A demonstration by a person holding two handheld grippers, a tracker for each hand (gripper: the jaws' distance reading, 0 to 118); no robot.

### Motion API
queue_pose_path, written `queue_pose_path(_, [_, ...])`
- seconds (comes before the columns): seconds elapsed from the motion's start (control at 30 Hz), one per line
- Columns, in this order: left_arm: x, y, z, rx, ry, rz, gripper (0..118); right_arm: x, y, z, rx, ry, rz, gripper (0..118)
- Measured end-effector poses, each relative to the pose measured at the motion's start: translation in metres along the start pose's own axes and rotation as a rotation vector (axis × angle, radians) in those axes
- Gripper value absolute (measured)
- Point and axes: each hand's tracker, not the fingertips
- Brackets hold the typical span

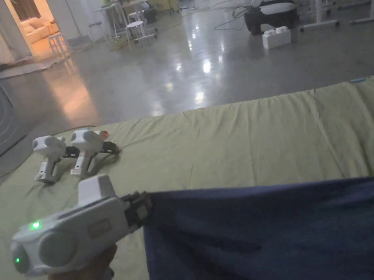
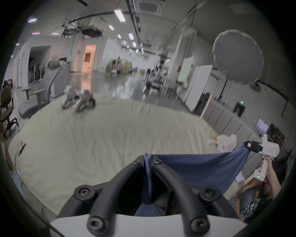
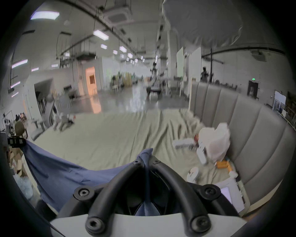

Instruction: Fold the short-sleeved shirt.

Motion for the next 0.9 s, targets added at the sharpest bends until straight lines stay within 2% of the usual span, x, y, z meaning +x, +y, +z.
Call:
queue_pose_path(0.1, [0.020,0.043,0.022,0.113,0.014,-0.087,3,-0.008,0.048,0.031,0.121,-0.032,0.049,1])
queue_pose_path(0.2, [0.039,0.086,0.046,0.220,0.011,-0.117,3,-0.019,0.096,0.058,0.206,-0.035,0.059,1])
queue_pose_path(0.33, [0.055,0.141,0.067,0.327,0.028,-0.151,3,-0.029,0.153,0.076,0.312,-0.076,0.061,1])
queue_pose_path(0.4, [0.064,0.169,0.078,0.366,0.040,-0.184,3,-0.023,0.181,0.072,0.362,-0.086,0.047,1])
queue_pose_path(0.5, [0.071,0.202,0.085,0.413,0.056,-0.200,3,-0.027,0.217,0.069,0.400,-0.122,0.075,1])
queue_pose_path(0.63, [0.070,0.224,0.078,0.436,0.086,-0.191,3,-0.035,0.242,0.054,0.401,-0.146,0.097,1])
queue_pose_path(0.9, [0.052,0.233,0.024,0.397,0.132,-0.153,3,-0.049,0.244,0.002,0.379,-0.151,0.100,1])
